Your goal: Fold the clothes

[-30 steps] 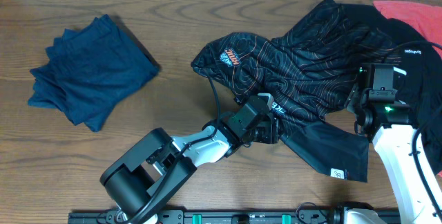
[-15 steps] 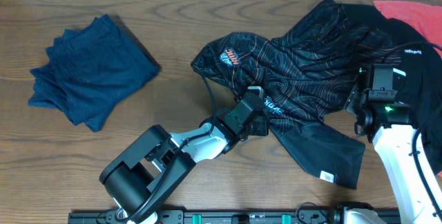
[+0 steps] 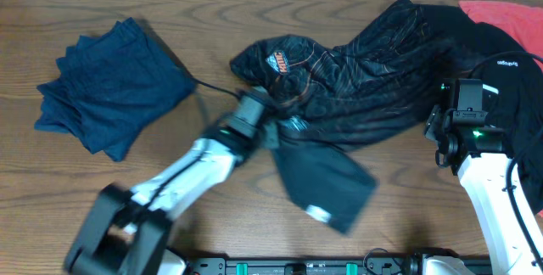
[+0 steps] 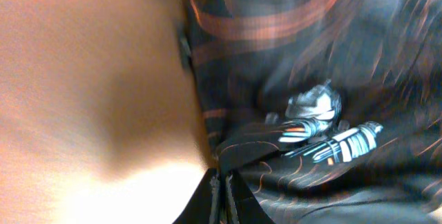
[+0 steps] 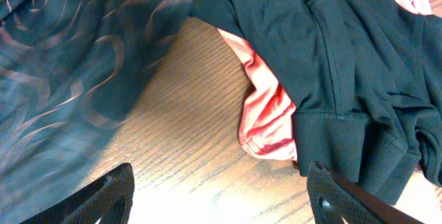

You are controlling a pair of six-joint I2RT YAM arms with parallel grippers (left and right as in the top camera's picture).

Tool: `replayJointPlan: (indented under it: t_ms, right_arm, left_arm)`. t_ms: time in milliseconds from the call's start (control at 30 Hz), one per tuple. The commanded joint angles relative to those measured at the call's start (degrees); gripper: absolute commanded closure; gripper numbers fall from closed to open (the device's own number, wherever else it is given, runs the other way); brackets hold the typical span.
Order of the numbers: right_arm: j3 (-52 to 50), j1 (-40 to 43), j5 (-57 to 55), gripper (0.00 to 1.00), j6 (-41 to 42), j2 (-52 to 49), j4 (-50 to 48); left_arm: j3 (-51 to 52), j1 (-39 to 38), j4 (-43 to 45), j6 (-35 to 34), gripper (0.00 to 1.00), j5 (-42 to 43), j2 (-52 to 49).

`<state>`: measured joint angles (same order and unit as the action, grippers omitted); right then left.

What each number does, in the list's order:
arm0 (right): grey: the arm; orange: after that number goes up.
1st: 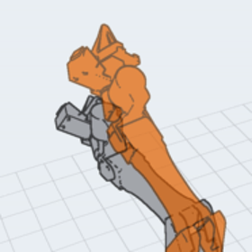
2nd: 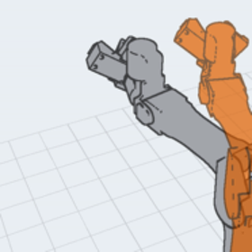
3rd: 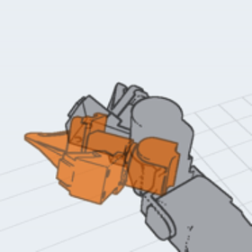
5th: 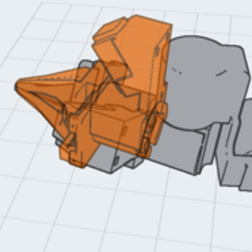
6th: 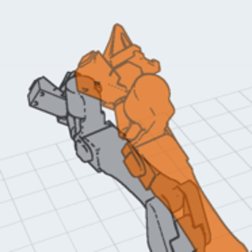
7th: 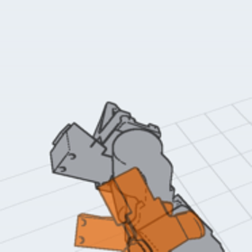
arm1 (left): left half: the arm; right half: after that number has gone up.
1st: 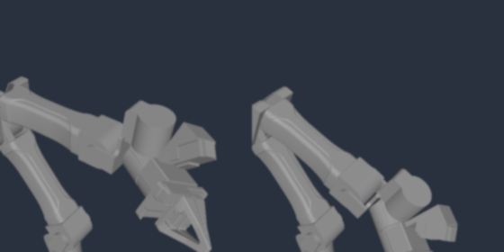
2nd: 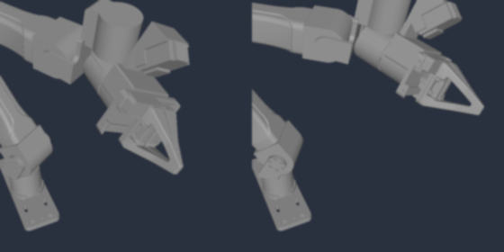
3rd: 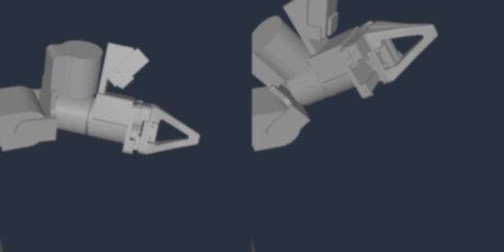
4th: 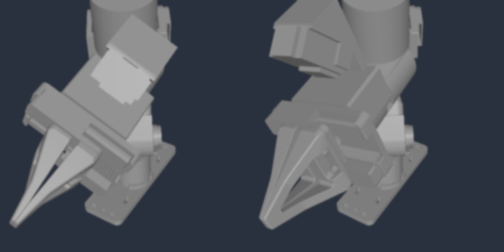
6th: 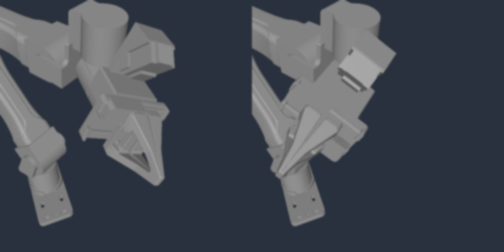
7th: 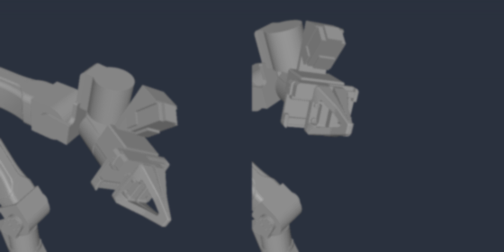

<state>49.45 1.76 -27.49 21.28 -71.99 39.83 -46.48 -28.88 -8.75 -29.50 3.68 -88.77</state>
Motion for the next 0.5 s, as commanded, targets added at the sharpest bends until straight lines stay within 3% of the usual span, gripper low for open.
replayJointPlan:
  t_ms: [0, 33, 133, 167, 200, 367, 467]
  right_arm:
    - [0.42, 0.48, -0.5, 0.22, -0.35, 0.52, 0.13]
    - [0.42, 0.48, -0.5, 0.22, -0.35, 0.52, 0.24]
    - [0.42, 0.48, -0.28, 0.21, -0.35, 0.52, 0.7]
    - [0.42, 0.5, -0.13, 0.22, -0.35, 0.52, 0.83]
    - [0.42, 0.48, -0.13, 0.21, -0.35, 0.52, 0.94]
    - [0.42, 0.48, -0.13, 0.21, -0.35, 0.52, 0.92]
    - [0.42, 0.48, -0.13, 0.21, -0.35, 0.52, 0.92]
  left_arm:
    - [0.11, 6.23, -0.22, 8.07, 0.94, -3.5, 4.26]
    - [0.11, 7.74, -0.68, 8.04, 0.9, -2.99, 4.79]
    - [0.11, 10.8, -4.13, 8.02, 0.22, 0.74, 5.38]
    - [0.11, 11.17, -6.36, 8.02, 0.08, 1.9, 5.29]
    - [0.11, 11.23, -8.81, 8.0, 0.02, 2.12, 5.29]
    - [0.13, 11.1, -20.92, 5.7, 0.02, 4.0, 5.29]
    - [0.42, 11.02, -23.67, 4.55, 0.02, 8.48, 5.29]
